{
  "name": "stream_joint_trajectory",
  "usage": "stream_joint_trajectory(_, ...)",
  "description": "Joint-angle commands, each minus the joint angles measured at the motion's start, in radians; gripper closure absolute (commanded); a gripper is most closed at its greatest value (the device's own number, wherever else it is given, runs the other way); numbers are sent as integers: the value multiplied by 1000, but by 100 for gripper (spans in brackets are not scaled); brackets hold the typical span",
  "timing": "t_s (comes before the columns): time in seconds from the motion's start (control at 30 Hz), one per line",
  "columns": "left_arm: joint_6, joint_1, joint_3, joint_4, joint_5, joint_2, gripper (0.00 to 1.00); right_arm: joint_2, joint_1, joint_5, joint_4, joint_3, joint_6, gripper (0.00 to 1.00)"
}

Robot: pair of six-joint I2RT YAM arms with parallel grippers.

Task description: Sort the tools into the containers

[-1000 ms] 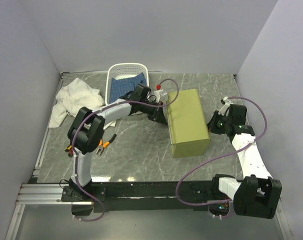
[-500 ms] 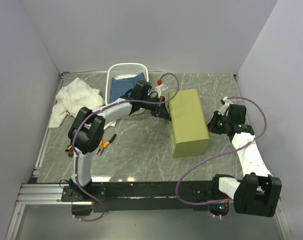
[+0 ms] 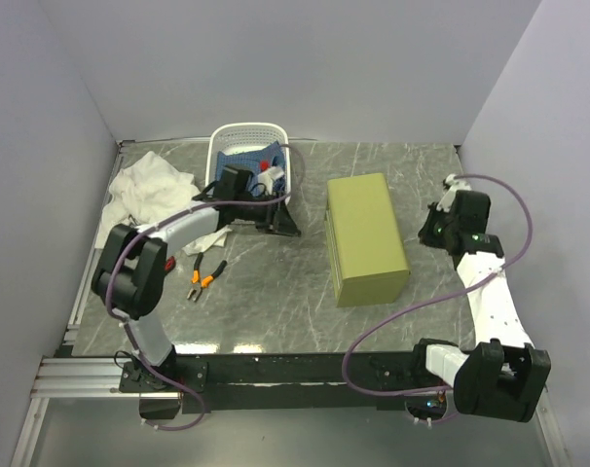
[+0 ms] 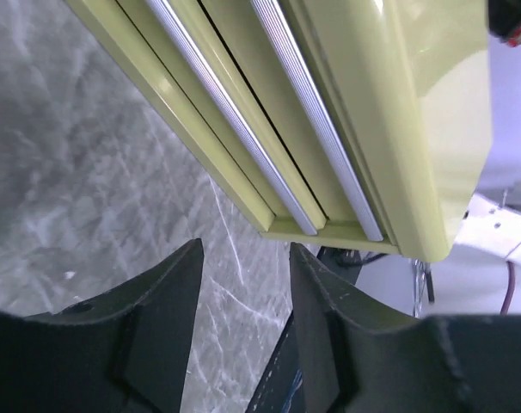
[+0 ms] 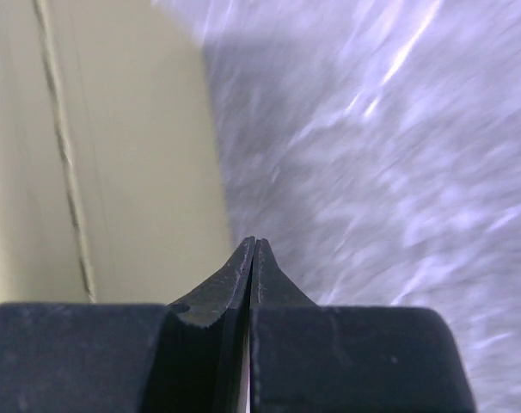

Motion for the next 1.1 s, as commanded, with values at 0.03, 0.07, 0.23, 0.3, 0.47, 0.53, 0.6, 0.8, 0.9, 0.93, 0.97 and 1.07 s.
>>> stream_joint_trajectory(0.03, -119, 25, -107, 249, 40, -29, 48, 23, -29, 42, 75, 253, -21, 100)
stream_joint_trajectory(0.07, -197, 25, -118, 377, 67, 17, 47, 37, -24, 2, 67, 285, -25, 100)
stream_joint_trajectory(0.23, -494, 9, -180, 831, 114, 140, 47, 130, -16, -70, -12, 377, -72, 100)
stream_joint_trajectory(0.3, -466, -8, -130, 773, 106, 178, 47, 152, -15, -55, -26, 365, -87, 100)
stream_joint_trajectory(0.47, -590, -18, -121, 892, 104, 262, 47, 153, -16, -68, 6, 269, -87, 100)
stream_joint_trajectory(0.53, -630, -26, -116, 940, 106, 284, 47, 149, -15, -78, 6, 243, -100, 100)
stream_joint_trajectory(0.6, -653, -38, -113, 974, 112, 310, 47, 144, -15, -67, -3, 232, -119, 100)
stream_joint_trajectory(0.8, -699, -87, -76, 1018, 97, 372, 48, 146, -13, -91, -5, 223, -111, 100)
stream_joint_trajectory(0.9, -713, -110, -49, 1026, 88, 398, 48, 150, -12, -114, -17, 224, -110, 100)
stream_joint_trajectory(0.93, -716, -115, -41, 1025, 83, 404, 48, 150, -10, -116, -17, 223, -108, 100)
stream_joint_trajectory(0.97, -718, -120, -33, 1017, 80, 418, 48, 149, -10, -115, -17, 218, -110, 100)
stream_joint_trajectory(1.07, -735, -130, -18, 1011, 66, 444, 48, 146, -7, -116, -19, 209, -108, 100)
